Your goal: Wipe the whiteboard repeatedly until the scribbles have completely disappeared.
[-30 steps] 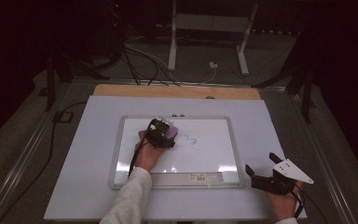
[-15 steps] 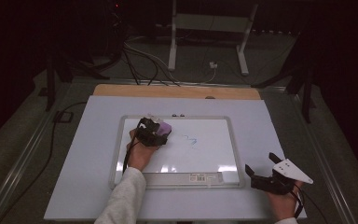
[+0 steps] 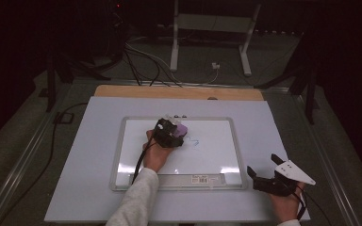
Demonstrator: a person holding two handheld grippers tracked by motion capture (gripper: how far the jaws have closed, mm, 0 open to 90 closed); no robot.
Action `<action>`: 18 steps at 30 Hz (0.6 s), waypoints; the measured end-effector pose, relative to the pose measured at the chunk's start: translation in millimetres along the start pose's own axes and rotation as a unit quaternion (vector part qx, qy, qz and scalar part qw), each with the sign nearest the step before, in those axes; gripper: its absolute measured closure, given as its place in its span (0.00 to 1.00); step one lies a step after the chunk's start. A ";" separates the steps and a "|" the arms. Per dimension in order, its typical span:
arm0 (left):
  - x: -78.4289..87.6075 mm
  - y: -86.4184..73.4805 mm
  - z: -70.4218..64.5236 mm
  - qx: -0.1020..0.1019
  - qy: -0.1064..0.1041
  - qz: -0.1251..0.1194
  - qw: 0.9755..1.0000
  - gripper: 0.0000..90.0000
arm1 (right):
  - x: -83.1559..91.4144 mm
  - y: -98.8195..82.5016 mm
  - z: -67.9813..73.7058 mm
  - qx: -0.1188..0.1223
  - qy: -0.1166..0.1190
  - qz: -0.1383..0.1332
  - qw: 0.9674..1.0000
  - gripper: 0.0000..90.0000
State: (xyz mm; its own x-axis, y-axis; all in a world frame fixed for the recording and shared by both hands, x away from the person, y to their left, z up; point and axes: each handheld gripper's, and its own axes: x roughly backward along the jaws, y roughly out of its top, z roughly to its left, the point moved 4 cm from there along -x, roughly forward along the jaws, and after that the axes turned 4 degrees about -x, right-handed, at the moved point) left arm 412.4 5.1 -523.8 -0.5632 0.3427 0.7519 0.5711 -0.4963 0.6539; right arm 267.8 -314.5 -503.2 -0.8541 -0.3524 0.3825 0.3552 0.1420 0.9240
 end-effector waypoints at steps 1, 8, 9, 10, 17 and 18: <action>-0.5 1.5 -6.4 -0.009 -0.004 0.000 1.000 0.46 | -0.1 0.0 0.1 0.001 0.000 0.000 1.000 0.00; -0.5 8.9 -46.0 -0.065 -0.039 0.001 0.997 0.46 | -0.3 0.0 0.3 0.002 0.000 0.000 1.000 0.00; -0.2 9.2 -50.8 -0.068 -0.050 0.000 0.996 0.46 | -0.3 0.0 0.2 0.002 0.000 0.000 1.000 0.00; 0.4 9.3 -55.3 -0.074 -0.059 0.000 0.995 0.46 | -0.2 0.1 0.2 0.002 0.000 0.000 1.000 0.00; -0.8 9.7 -51.0 -0.065 -0.055 0.000 0.996 0.46 | 1.2 0.5 -0.6 0.000 -0.001 -0.002 1.000 0.00; -1.1 9.6 -46.5 -0.060 -0.047 0.003 0.997 0.46 | 1.6 0.5 -0.9 0.000 -0.001 -0.002 1.000 0.00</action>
State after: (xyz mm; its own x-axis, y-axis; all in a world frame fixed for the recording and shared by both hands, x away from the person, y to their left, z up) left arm 390.8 -37.2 -522.2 -0.4984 0.4101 0.7638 0.4949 -0.5888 0.6390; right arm 266.9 -315.8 -502.1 -0.8567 -0.3509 0.3780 0.3510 0.1405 0.9258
